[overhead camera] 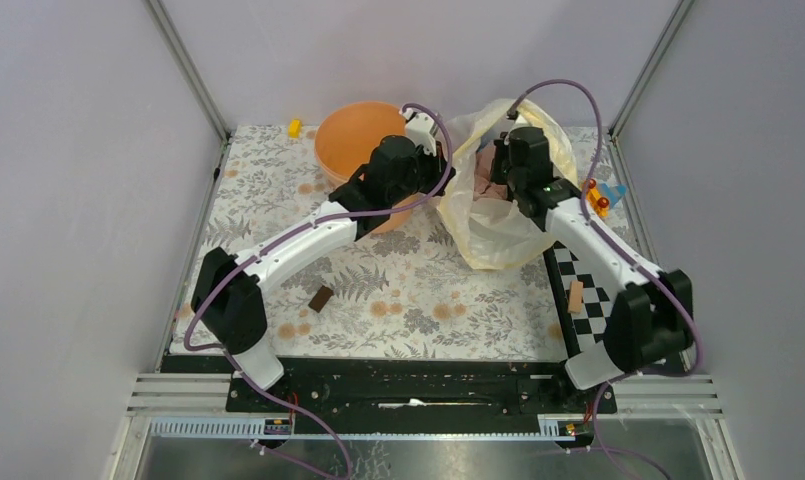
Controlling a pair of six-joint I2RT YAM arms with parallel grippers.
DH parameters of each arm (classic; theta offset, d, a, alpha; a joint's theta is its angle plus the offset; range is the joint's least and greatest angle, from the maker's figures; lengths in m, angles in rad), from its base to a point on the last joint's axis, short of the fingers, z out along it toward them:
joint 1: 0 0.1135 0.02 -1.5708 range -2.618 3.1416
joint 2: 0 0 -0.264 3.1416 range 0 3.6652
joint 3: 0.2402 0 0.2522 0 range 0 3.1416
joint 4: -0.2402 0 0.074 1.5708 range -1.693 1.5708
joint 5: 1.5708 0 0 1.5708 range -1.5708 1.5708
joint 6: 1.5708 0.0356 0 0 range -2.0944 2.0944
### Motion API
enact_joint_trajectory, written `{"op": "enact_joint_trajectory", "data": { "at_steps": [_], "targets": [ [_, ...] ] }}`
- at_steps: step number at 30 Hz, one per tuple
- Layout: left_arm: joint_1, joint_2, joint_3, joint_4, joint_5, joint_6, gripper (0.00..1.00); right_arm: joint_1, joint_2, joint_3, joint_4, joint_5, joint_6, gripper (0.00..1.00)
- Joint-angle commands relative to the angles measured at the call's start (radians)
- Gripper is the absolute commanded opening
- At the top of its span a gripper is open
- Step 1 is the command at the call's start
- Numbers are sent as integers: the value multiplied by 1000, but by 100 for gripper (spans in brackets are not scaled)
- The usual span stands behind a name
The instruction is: Put the trash bags into the trash bin
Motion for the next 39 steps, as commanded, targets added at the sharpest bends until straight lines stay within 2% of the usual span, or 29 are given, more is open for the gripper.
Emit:
{"op": "enact_joint_trajectory", "data": {
  "at_steps": [1, 7, 14, 26, 31, 35, 39],
  "targets": [
    [2, 9, 32, 14, 12, -22, 0, -1, -126, -5, -96, -336, 84, 0],
    [2, 27, 33, -23, -13, -21, 0, -1, -241, 22, -220, -525, 104, 0],
    [2, 83, 11, 1, 0, -32, 0, -1, -374, 25, -238, -699, 141, 0],
    [-2, 239, 13, 65, 27, -84, 0, -1, -521, 120, -211, -719, 196, 0],
    [-10, 281, -26, 138, 33, -116, 0, -1, -613, 96, -118, -640, 219, 0],
    [-10, 289, -55, 183, 34, -127, 0, -1, -696, 65, -112, -531, 220, 0],
    [-10, 267, -50, 170, 21, -97, 0, -1, -757, 64, -117, -551, 214, 0]
  ]
}}
